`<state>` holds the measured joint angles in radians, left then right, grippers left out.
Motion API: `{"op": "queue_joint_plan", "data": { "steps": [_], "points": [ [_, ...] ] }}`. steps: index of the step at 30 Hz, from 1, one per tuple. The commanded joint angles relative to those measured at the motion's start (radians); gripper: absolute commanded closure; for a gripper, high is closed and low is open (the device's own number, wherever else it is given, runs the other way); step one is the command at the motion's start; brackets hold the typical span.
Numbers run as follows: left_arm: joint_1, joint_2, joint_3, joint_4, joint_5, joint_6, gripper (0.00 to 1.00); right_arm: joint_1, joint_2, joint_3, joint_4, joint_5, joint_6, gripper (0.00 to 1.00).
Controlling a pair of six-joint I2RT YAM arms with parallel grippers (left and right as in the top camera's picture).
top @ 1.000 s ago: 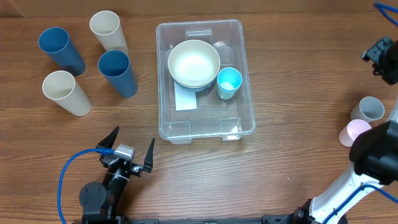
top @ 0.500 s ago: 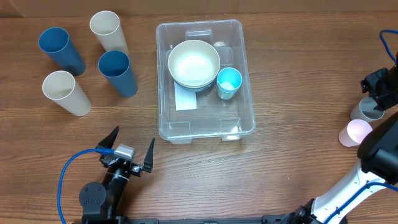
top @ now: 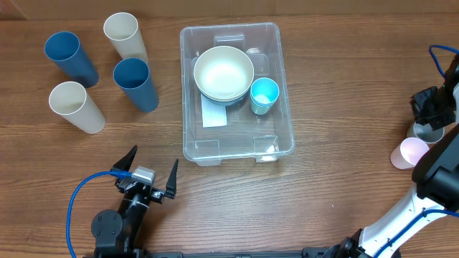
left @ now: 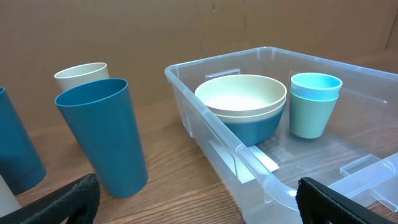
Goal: Pack container
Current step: 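Move the right gripper to the grey cup and grasp it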
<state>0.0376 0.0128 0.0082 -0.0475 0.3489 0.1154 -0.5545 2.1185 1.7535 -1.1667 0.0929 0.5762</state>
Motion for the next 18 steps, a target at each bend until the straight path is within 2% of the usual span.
{"op": "queue_joint_plan", "data": {
  "steps": [1,8,14,18],
  "points": [
    [0.008,-0.008,-0.003,0.000,0.014,0.008,0.00,0.003,0.003,-0.006,0.007,-0.006,0.004,0.96],
    [0.008,-0.008,-0.003,0.000,0.014,0.008,0.00,0.021,0.002,0.053,0.003,-0.069,-0.050,0.96],
    [0.008,-0.008,-0.003,0.000,0.014,0.008,0.00,0.153,0.002,0.363,-0.175,-0.072,-0.140,0.96],
    [0.008,-0.008,-0.003,0.000,0.014,0.008,0.00,0.314,0.001,0.617,-0.335,-0.090,-0.194,0.96]
  ]
}}
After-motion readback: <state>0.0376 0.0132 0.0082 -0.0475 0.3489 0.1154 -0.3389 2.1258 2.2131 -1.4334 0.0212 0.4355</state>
